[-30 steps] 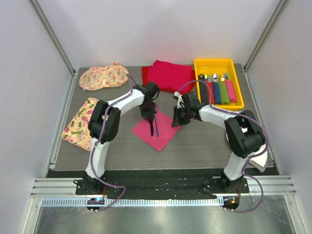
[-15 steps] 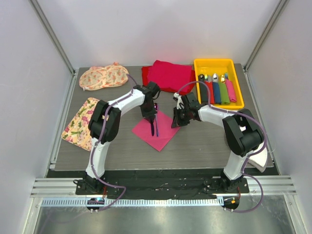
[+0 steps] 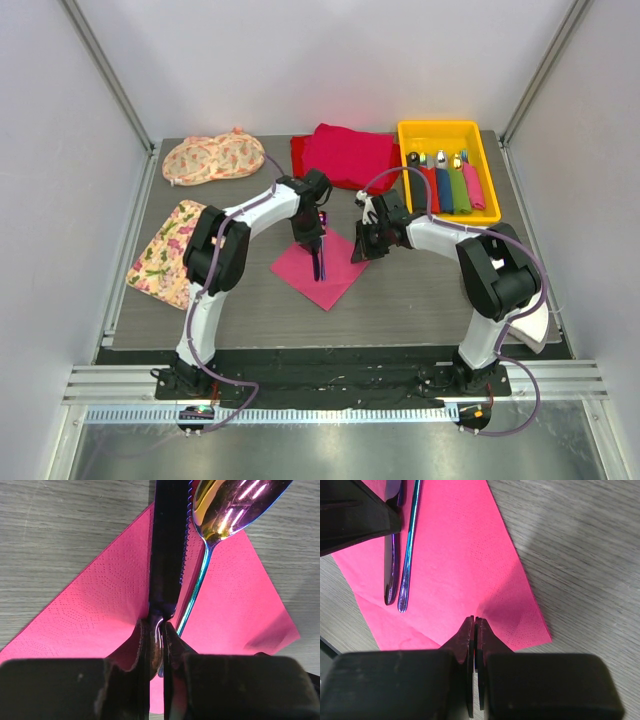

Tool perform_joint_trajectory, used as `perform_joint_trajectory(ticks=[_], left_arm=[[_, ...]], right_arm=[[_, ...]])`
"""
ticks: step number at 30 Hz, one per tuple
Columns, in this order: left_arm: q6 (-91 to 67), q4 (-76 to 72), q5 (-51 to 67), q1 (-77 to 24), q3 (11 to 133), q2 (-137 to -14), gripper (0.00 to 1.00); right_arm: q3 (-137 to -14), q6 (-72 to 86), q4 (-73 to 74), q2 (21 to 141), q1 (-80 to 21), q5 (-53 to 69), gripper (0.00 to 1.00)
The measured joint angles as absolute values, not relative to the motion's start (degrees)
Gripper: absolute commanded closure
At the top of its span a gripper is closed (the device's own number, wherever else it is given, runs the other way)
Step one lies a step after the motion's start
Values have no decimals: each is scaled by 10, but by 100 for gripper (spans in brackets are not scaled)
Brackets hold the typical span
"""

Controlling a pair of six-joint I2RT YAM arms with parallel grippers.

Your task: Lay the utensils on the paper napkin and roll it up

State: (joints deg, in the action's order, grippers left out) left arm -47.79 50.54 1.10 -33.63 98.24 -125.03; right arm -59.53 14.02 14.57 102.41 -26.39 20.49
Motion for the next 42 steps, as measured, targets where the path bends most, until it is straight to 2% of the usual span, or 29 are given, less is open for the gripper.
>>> perform_joint_trajectory(ticks=[8, 10, 12, 17, 18, 22, 34, 42], left_arm=[[-472, 509, 5, -336, 983, -1250, 71], [-462, 515, 5, -336, 986, -1250, 60], [-453, 521, 5, -336, 994, -1250, 53], [-428, 528, 4, -336, 997, -1225, 52], [-424, 528, 4, -336, 997, -1218, 43], [-383, 525, 8, -336, 989, -1170, 35], [-61, 317, 136, -333, 641, -770, 36], [199, 174, 190, -413, 416, -700, 42]], right_arm=[[-595, 140, 146, 1024, -264, 206, 99], [-595, 141, 146, 1024, -264, 207, 99], [-595, 142, 146, 1024, -264, 210, 99], [-595, 142, 146, 1020, -264, 218, 99], [-595, 142, 146, 1017, -264, 220, 99], [-595, 143, 146, 998, -264, 223, 99], [-596, 161, 131, 1002, -263, 244, 99], [-578, 172, 123, 1024, -262, 256, 99]])
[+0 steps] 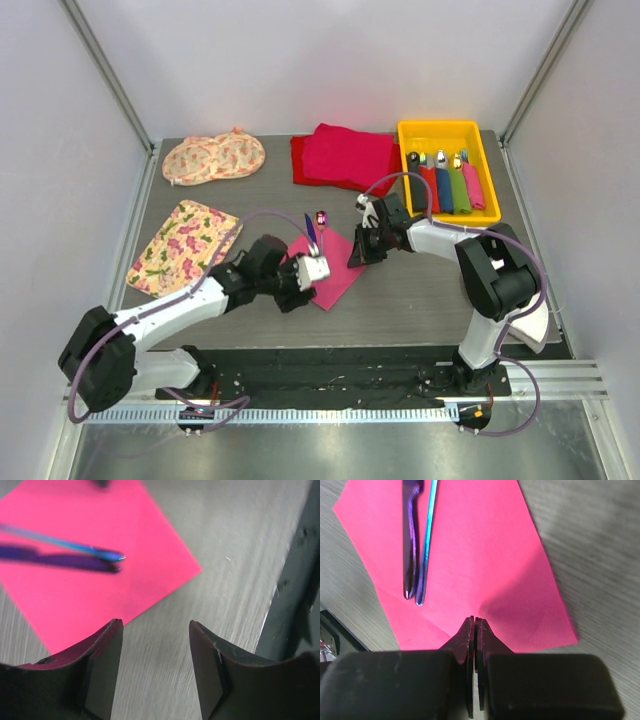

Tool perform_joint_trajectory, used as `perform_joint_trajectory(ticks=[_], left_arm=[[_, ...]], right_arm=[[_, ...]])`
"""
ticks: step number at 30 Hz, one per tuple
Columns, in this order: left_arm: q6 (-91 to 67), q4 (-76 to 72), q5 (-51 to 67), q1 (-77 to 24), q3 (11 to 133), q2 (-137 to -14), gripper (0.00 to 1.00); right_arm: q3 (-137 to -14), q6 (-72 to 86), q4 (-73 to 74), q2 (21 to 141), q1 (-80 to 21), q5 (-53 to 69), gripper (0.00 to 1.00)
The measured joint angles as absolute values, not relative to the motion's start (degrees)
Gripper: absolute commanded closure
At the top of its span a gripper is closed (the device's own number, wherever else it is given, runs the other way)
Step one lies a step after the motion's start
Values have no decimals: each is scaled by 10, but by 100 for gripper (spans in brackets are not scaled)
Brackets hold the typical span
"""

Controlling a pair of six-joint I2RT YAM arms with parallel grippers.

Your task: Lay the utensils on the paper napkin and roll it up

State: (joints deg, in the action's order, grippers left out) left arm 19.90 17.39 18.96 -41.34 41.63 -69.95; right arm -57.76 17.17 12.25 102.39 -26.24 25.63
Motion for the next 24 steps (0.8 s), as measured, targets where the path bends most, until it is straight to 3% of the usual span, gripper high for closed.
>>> perform_joint_trajectory(ticks=[9, 24], left_arm=[[356, 1, 129, -549, 304, -701, 43], [460, -121, 111, -605, 253, -760, 49]], right_arm=[[-558, 178, 120, 1024, -263, 262, 99], [-553, 189, 120, 1024, -265, 278, 99]])
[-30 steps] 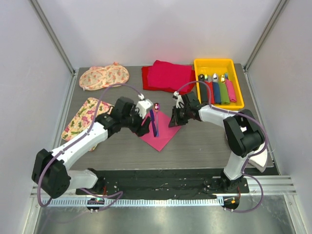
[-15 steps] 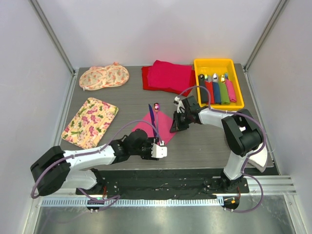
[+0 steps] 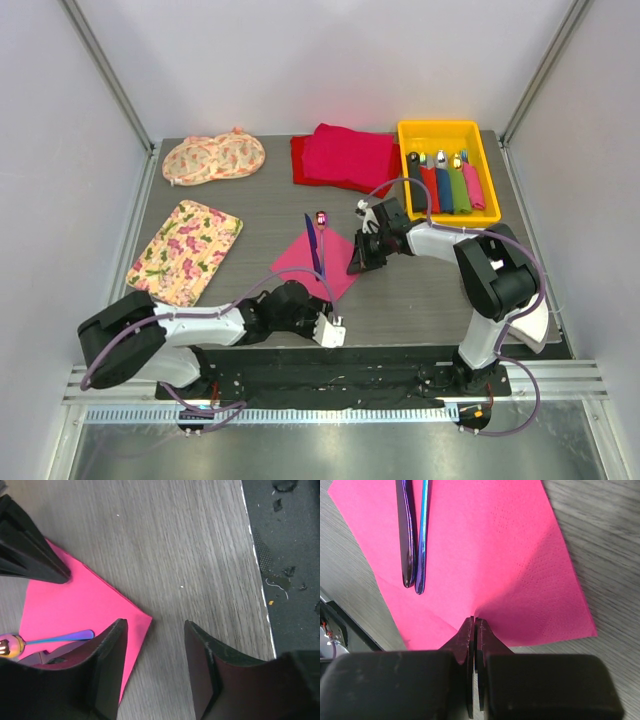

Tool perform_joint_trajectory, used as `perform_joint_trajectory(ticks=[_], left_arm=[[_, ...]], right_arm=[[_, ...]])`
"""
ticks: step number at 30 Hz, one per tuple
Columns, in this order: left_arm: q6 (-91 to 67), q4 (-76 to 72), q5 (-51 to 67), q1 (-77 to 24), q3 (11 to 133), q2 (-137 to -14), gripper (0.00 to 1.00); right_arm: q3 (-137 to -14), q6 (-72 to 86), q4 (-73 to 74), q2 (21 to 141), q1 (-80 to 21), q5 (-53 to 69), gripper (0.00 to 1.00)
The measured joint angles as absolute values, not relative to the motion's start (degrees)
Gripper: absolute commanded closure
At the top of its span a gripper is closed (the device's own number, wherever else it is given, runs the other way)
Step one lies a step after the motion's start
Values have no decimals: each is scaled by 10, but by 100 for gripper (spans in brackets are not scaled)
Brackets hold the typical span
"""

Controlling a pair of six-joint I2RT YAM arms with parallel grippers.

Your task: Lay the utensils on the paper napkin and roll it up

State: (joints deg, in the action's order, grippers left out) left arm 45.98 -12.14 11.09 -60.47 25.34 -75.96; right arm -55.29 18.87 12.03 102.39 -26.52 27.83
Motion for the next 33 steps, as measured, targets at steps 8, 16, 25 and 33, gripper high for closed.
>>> perform_joint_trajectory(ticks=[8, 16, 25, 33], left_arm=[[475, -197, 62, -615, 248, -817, 63], [494, -232, 38, -615, 238, -832, 99], [451, -146, 70, -611, 270, -781, 100], [384, -76, 102, -539, 379, -807, 99]], right_arm=[[-553, 193, 120, 1024, -266, 281, 99], [-553, 194, 124, 1022, -266, 281, 99], [-562, 192, 139, 993, -256, 279, 99], [-571, 184, 154, 963, -248, 278, 99]])
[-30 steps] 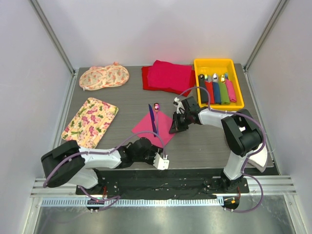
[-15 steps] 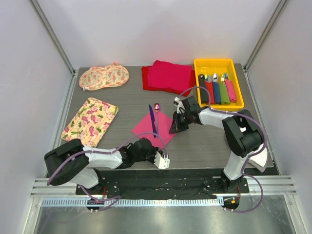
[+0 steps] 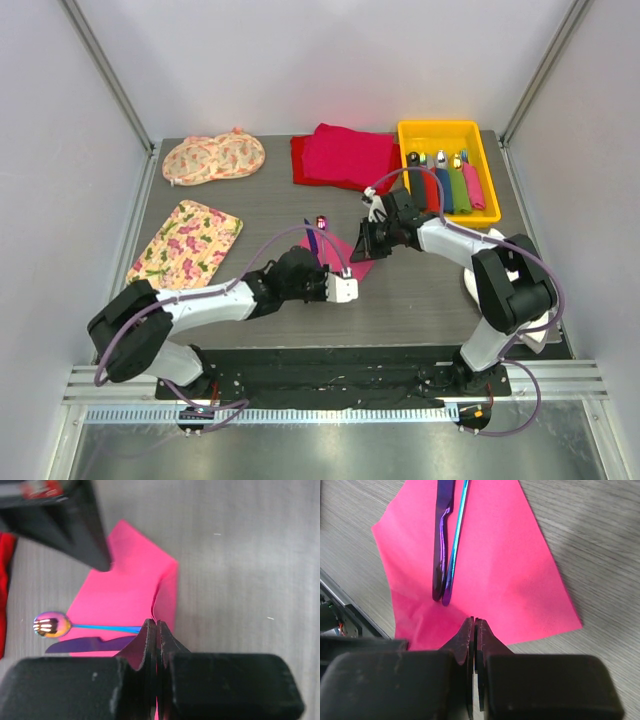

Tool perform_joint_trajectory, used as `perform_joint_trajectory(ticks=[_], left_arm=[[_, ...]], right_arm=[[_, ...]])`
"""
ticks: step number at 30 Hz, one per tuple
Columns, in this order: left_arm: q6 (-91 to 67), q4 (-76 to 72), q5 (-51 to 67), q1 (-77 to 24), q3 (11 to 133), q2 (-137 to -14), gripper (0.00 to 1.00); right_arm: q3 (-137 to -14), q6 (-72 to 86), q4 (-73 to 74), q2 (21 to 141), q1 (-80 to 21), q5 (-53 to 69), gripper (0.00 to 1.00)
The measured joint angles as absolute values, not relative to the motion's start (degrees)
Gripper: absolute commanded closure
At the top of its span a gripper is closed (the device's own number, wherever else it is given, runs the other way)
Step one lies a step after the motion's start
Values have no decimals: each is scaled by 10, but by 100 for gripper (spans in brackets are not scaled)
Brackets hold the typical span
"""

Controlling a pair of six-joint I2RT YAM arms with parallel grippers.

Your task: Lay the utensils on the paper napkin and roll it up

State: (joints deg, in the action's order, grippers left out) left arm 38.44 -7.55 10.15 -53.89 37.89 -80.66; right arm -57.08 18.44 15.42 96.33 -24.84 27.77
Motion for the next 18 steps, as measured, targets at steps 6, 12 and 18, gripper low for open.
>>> perform_joint_trajectory(ticks=[6, 12, 18], left_arm=[[366, -56, 125, -490, 423, -854, 97], [361, -49, 136, -460, 432, -901, 93], [344, -52, 130, -444, 453, -936, 85]], right_arm=[[-571, 184, 159, 959, -248, 280, 99], [-571, 194, 159, 959, -248, 296, 99], [-561, 220, 145, 961, -249, 325, 99]])
